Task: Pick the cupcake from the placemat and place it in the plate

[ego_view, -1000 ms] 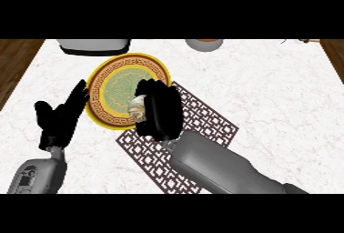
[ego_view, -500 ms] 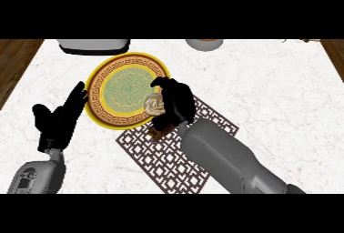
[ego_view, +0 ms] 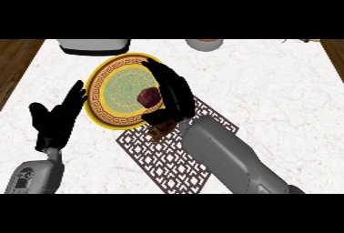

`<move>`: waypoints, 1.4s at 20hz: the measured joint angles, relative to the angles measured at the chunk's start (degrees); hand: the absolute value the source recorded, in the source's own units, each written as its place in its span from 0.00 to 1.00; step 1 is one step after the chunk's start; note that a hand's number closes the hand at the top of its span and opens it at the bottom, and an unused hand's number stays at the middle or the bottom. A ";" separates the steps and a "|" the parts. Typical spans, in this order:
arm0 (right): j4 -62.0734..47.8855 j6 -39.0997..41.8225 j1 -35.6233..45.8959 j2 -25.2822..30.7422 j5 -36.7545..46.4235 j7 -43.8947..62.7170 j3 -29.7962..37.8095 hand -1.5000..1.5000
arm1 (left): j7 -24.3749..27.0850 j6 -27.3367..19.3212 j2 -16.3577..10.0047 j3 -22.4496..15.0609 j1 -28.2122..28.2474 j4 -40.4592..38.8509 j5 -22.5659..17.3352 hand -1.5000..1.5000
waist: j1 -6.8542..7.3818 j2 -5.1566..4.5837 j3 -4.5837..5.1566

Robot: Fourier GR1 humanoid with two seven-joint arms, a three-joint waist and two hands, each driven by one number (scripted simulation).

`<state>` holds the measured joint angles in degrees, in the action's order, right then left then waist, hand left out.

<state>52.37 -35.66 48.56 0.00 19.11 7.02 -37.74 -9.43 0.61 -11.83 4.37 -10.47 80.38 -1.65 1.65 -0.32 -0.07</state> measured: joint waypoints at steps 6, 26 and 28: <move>10.57 0.64 -2.27 0.00 -9.55 -2.01 3.02 0.00 | 0.30 -0.16 -0.20 0.68 -0.49 -0.98 0.16 0.50 | -0.98 0.21 0.03; 13.47 22.17 -14.27 2.74 -20.26 -13.56 18.07 0.00 | -0.72 0.24 1.09 0.99 1.96 1.92 1.11 0.50 | -1.48 0.31 0.06; 14.64 23.86 -15.46 4.14 -19.97 -13.68 19.61 0.00 | 0.05 0.34 1.13 1.46 1.64 1.02 1.12 0.50 | -1.55 0.32 0.07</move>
<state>67.01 -11.79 33.09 4.14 -0.86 -6.67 -18.13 -9.38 0.95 -10.70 5.84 -8.83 81.39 -0.53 0.10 0.00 0.00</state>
